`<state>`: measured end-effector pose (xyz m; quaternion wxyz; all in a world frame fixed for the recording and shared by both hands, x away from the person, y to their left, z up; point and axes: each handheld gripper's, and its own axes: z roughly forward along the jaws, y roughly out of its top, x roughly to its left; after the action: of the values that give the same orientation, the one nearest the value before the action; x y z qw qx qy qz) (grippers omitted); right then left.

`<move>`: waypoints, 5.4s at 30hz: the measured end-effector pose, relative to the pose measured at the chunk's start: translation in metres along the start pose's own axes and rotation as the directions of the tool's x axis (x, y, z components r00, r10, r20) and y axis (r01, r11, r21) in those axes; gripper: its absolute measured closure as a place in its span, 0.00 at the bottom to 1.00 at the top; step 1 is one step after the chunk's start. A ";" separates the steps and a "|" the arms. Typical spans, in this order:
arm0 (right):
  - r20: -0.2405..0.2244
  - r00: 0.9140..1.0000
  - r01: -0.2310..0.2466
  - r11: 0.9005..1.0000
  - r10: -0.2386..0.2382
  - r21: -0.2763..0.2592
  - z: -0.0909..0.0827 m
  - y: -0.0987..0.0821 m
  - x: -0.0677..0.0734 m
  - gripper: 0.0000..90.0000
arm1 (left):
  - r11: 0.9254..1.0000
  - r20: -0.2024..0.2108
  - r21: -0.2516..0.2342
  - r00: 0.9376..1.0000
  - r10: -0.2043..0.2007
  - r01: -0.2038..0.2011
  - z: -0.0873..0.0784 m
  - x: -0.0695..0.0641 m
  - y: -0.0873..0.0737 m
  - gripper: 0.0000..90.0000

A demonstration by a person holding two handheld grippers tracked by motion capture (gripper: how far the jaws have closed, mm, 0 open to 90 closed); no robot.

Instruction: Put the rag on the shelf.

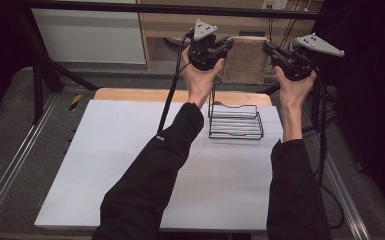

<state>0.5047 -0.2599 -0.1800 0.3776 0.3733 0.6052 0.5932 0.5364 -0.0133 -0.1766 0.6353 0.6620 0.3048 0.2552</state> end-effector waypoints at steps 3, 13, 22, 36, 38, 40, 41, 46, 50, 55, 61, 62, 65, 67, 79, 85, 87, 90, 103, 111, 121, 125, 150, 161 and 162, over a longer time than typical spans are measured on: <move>-0.001 1.000 -0.008 1.000 0.008 0.008 0.002 -0.003 -0.001 0.96 | 1.000 -0.002 0.006 1.000 0.007 -0.007 0.001 0.001 -0.003 0.91; 0.002 1.000 0.013 0.999 -0.013 0.045 0.000 -0.014 -0.004 0.96 | 0.999 0.026 0.038 0.999 0.022 -0.023 0.003 0.000 -0.016 0.91; 0.000 1.000 -0.001 0.997 0.001 0.076 -0.012 -0.034 -0.008 0.96 | 0.996 0.056 0.076 0.997 0.050 -0.054 0.003 -0.009 -0.032 0.91; -0.009 1.000 -0.010 0.997 0.011 0.082 -0.023 -0.045 -0.009 0.95 | 0.994 0.091 0.097 0.995 0.049 -0.058 -0.001 -0.015 -0.040 0.91; -0.013 1.000 -0.004 0.997 0.005 0.082 -0.026 -0.046 -0.009 0.95 | 0.994 0.103 0.095 0.993 0.050 -0.060 -0.003 -0.016 -0.041 0.91; -0.015 1.000 0.001 0.996 0.001 0.085 -0.029 -0.047 -0.008 0.95 | 0.993 0.111 0.101 0.992 0.056 -0.067 -0.005 -0.018 -0.042 0.91; -0.013 1.000 0.002 0.996 -0.001 0.085 -0.030 -0.047 -0.007 0.95 | 0.992 0.114 0.105 0.992 0.057 -0.069 -0.006 -0.019 -0.042 0.91; -0.019 1.000 0.007 0.995 -0.005 0.095 -0.036 -0.047 -0.005 0.95 | 0.991 0.131 0.121 0.990 0.047 -0.063 -0.012 -0.022 -0.044 0.90; -0.026 1.000 0.011 0.993 -0.008 0.119 -0.040 -0.048 -0.002 0.94 | 0.987 0.139 0.144 0.989 0.043 -0.063 -0.015 -0.024 -0.048 0.90; -0.031 0.999 0.039 0.987 -0.035 0.157 -0.045 -0.048 0.003 0.95 | 0.983 0.140 0.171 0.989 0.046 -0.070 -0.017 -0.025 -0.052 0.90; -0.042 0.999 0.022 0.981 -0.014 0.190 -0.050 -0.055 0.003 0.94 | 0.978 0.148 0.199 0.988 0.035 -0.065 -0.019 -0.028 -0.058 0.89; -0.045 0.999 0.022 0.981 -0.014 0.194 -0.051 -0.057 0.003 0.94 | 0.977 0.152 0.203 0.988 0.033 -0.064 -0.019 -0.028 -0.059 0.88; -0.056 0.998 0.009 0.980 0.002 0.200 -0.053 -0.063 0.002 0.94 | 0.974 0.167 0.216 0.985 0.033 -0.069 -0.020 -0.027 -0.061 0.86; -0.066 0.998 0.003 0.980 0.010 0.199 -0.053 -0.067 0.001 0.94 | 0.971 0.178 0.229 0.984 0.024 -0.065 -0.020 -0.026 -0.062 0.83; -0.091 0.996 0.020 0.979 -0.002 0.205 -0.053 -0.072 0.000 0.95 | 0.982 0.160 0.191 0.986 -0.038 0.007 -0.027 -0.009 -0.034 0.75; -0.095 0.995 0.026 0.978 -0.007 0.206 -0.054 -0.073 0.000 0.95 | 0.965 0.190 0.259 0.978 -0.086 0.035 -0.016 -0.009 -0.037 0.92; -0.098 0.995 0.030 0.978 -0.010 0.208 -0.054 -0.073 0.000 0.94 | 0.959 0.211 0.284 0.974 -0.081 0.018 -0.015 -0.013 -0.043 0.96; -0.101 0.995 0.027 0.977 -0.006 0.212 -0.055 -0.074 -0.001 0.93 | 0.953 0.226 0.304 0.971 -0.083 0.011 -0.014 -0.015 -0.051 0.99; -0.118 0.993 0.026 0.981 -0.003 0.194 -0.063 -0.063 0.004 0.79 | 0.942 0.216 0.331 0.976 -0.017 -0.057 -0.012 -0.023 -0.064 1.00; -0.135 0.990 -0.008 0.966 0.044 0.258 -0.057 -0.062 0.006 0.99 | 0.933 0.215 0.347 0.976 0.015 -0.091 -0.010 -0.024 -0.075 1.00; -0.062 0.997 -0.023 0.950 0.045 0.313 -0.045 -0.093 0.002 1.00 | 0.930 0.203 0.352 0.978 0.038 -0.110 -0.008 -0.021 -0.080 0.99; -0.056 0.997 -0.031 0.954 0.050 0.298 -0.044 -0.097 0.000 0.99 | 0.931 0.200 0.347 0.979 0.046 -0.114 -0.008 -0.021 -0.082 0.99; -0.148 0.984 -0.044 0.948 0.094 0.314 -0.077 -0.105 0.030 0.38 | 0.915 0.201 0.377 0.977 0.070 -0.142 -0.092 -0.004 -0.105 0.46; -0.161 0.983 -0.021 0.931 0.085 0.364 -0.079 -0.120 0.053 0.15 | 0.892 0.143 0.441 0.989 0.044 -0.104 -0.144 0.024 -0.143 0.21; -0.159 0.983 -0.023 0.930 0.087 0.367 -0.079 -0.122 0.054 0.14 | 0.893 0.137 0.440 0.990 0.040 -0.097 -0.150 0.026 -0.147 0.20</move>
<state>0.4100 -0.2481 -0.3020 0.2311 0.4007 0.7242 0.5114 0.4338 0.1100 -0.3149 0.4751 0.8149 0.2914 0.1591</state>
